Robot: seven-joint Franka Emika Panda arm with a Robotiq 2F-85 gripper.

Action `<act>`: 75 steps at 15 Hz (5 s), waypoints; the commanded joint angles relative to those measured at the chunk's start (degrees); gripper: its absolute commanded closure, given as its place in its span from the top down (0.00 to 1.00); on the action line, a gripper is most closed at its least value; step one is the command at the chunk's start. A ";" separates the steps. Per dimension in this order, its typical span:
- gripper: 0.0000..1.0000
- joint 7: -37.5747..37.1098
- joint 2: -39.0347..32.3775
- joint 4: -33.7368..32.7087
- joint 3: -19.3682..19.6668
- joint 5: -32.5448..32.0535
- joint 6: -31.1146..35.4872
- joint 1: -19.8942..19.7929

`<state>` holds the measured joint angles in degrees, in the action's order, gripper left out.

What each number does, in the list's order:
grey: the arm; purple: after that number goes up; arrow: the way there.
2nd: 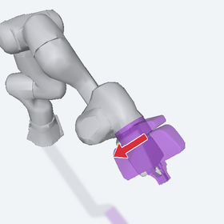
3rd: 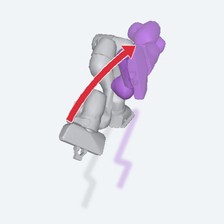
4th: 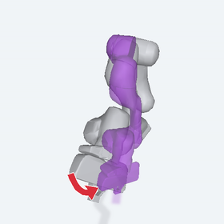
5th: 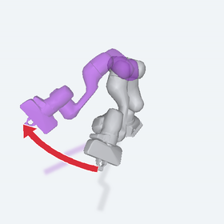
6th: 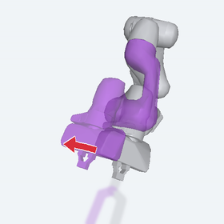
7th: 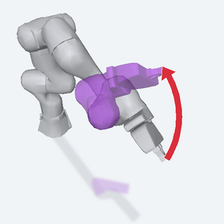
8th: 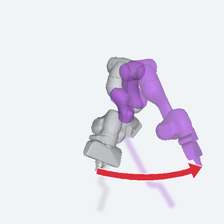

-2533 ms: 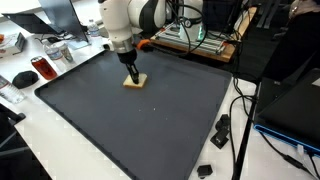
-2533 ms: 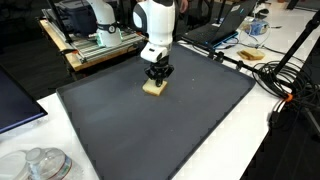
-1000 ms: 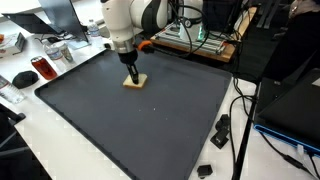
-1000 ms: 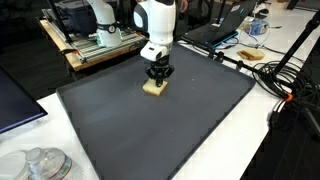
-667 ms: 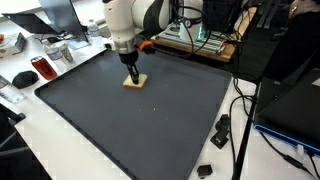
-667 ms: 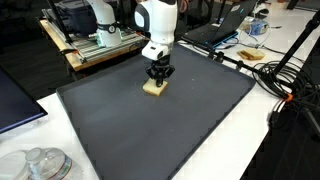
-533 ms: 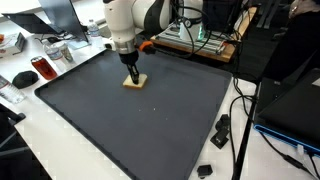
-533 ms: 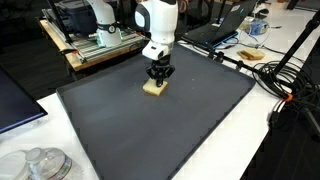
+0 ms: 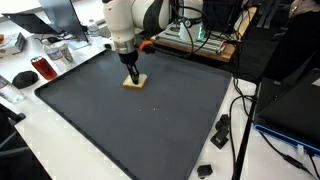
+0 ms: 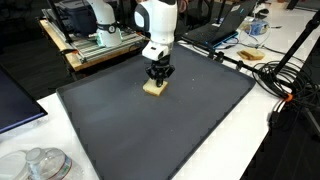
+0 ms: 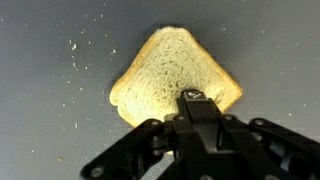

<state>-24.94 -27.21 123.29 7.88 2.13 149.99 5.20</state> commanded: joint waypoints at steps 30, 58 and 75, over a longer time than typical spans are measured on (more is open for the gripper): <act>0.05 5.72 4.12 4.74 -0.23 1.31 3.09 -3.11; 0.05 -9.13 11.17 4.41 2.32 -7.99 -6.33 0.70; 0.05 -53.26 3.83 -6.25 2.82 -27.19 -16.85 8.35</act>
<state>-70.98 -20.77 120.47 10.09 -20.90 136.47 11.78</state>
